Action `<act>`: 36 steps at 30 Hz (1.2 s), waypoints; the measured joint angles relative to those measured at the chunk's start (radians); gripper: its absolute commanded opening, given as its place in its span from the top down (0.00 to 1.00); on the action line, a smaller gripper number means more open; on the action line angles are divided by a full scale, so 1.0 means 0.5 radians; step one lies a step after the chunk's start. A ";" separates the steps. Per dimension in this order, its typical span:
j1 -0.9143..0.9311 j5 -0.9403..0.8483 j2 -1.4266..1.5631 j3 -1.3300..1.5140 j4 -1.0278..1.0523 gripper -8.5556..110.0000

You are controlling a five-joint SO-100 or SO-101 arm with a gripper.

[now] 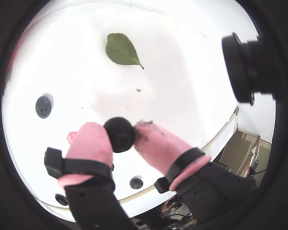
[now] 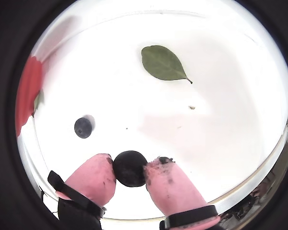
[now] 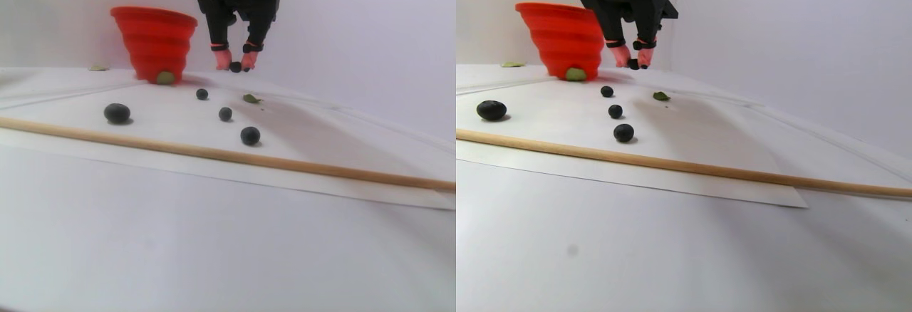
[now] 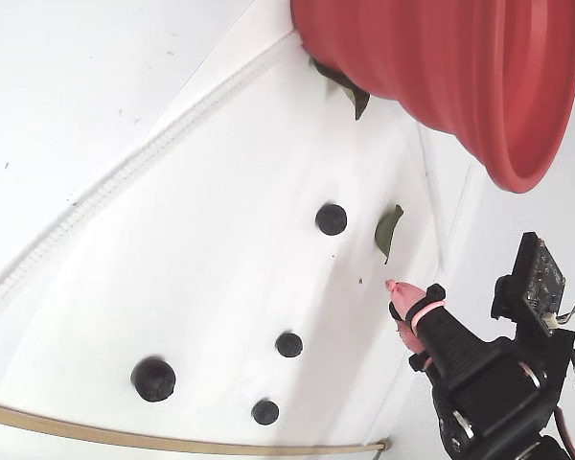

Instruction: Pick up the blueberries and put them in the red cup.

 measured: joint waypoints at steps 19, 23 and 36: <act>-0.160 -0.169 0.439 0.000 0.270 0.84; -0.193 -0.215 0.503 0.000 0.322 0.84; -0.341 -0.322 0.635 0.000 0.390 0.83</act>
